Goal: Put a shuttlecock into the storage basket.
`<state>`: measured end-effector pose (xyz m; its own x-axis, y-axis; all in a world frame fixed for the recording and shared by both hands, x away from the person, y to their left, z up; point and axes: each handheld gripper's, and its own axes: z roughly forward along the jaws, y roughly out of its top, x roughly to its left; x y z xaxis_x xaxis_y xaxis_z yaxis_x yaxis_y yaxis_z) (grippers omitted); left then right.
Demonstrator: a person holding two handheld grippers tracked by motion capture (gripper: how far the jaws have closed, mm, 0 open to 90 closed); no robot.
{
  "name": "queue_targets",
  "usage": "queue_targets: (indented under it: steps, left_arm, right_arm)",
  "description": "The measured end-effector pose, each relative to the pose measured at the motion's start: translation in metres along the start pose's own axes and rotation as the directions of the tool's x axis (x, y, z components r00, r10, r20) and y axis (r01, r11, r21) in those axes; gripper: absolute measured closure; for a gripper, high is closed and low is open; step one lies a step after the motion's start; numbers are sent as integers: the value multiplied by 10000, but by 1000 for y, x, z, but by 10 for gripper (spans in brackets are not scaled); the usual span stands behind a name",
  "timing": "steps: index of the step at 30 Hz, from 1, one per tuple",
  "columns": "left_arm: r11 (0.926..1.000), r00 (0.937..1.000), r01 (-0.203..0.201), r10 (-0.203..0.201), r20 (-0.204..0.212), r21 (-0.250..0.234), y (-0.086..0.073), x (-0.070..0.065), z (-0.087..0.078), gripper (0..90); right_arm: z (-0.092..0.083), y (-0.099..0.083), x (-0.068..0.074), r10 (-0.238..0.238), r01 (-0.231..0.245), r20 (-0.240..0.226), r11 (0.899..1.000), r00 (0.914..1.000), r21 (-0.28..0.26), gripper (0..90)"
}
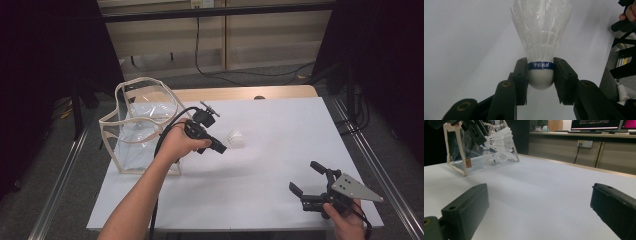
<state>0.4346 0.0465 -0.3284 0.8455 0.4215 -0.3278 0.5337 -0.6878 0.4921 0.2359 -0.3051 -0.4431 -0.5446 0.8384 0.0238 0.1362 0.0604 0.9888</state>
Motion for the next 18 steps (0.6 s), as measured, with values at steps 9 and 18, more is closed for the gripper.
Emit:
queue_targets:
  steps: [9,18]
  left_arm:
    - [9999,9999,72,-73,-88,-86,1,-2,-6,658]
    - [9999,9998,-111,112,-166,101,4,-1,-15,657]
  right_arm:
    - [0,0,0,8,-8,-8,10000,10000,5,14]
    - [0,0,0,10,-10,-16,10000,10000,14,14]
